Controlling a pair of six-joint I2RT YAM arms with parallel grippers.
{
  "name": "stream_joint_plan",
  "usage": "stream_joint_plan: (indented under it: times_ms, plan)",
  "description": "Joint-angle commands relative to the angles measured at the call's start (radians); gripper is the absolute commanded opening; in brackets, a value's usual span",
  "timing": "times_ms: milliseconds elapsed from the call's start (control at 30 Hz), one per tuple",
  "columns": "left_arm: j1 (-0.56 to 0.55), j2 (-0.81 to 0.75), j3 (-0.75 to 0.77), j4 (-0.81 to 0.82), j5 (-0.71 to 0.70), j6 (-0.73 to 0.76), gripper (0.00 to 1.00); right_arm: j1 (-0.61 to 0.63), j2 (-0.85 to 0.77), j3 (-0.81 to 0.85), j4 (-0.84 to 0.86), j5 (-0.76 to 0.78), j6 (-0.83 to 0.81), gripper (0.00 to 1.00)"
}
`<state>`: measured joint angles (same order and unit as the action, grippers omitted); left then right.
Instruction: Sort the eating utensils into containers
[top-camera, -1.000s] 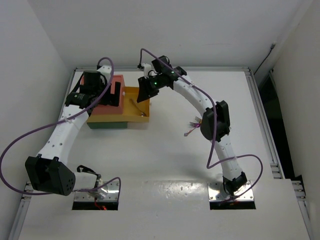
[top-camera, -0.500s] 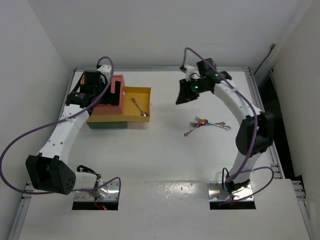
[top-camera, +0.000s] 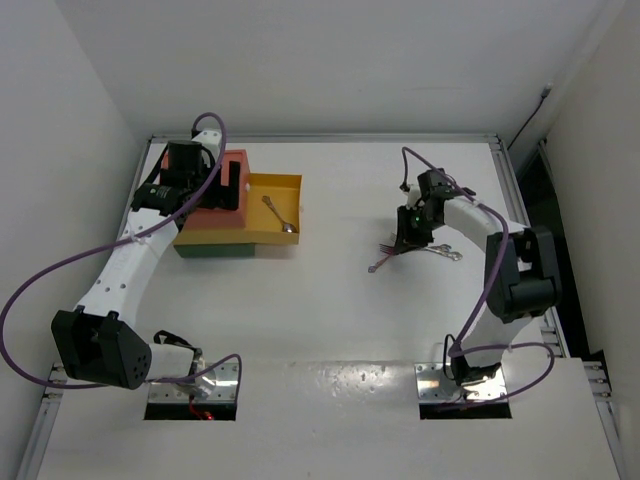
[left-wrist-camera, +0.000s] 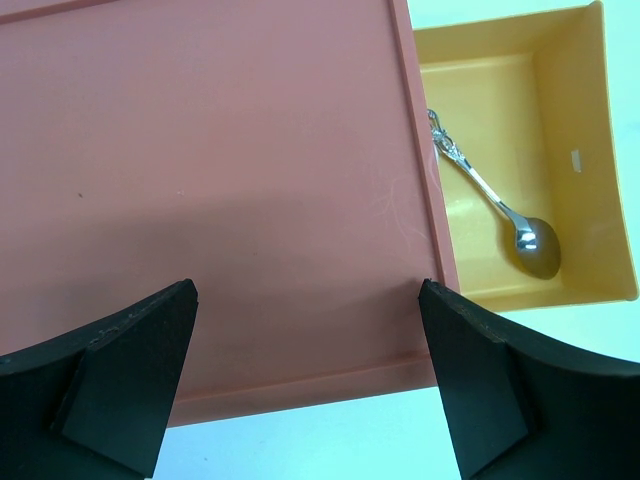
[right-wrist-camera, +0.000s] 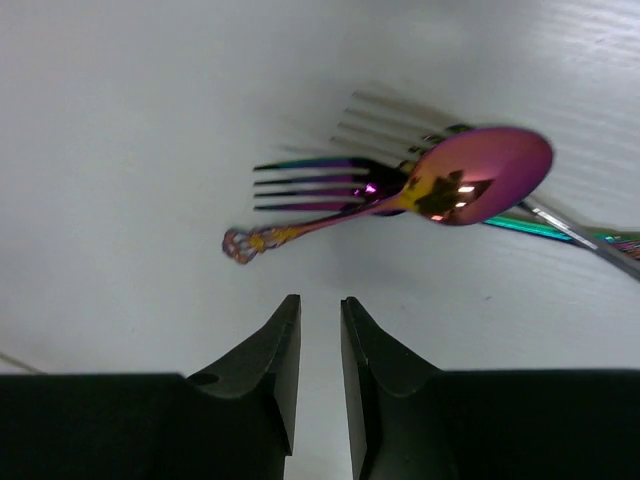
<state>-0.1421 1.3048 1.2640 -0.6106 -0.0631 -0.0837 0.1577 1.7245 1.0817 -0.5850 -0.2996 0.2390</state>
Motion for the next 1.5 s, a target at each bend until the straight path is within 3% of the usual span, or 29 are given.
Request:
stream_joint_plan:
  times_ms: [0,267,533,867,1467]
  plan:
    - [0.012,-0.021,0.005,0.018,-0.030,-0.005,1.00,-0.006,0.033,0.061,0.073,0.125,0.085,0.23]
    - [0.012,-0.021,-0.005,0.018,-0.049,-0.005,1.00,-0.006,0.130,0.116,0.073,0.151,0.118,0.23]
    - [0.012,-0.021,-0.014,0.028,-0.049,-0.005,1.00,-0.006,0.165,0.150,0.047,0.151,0.118,0.30]
    - [0.012,-0.021,-0.032,0.037,-0.058,0.004,1.00,0.005,0.214,0.159,0.025,0.191,0.100,0.29]
    - [0.012,-0.021,-0.041,0.046,-0.049,0.004,1.00,0.014,0.118,0.078,0.024,0.206,0.082,0.32]
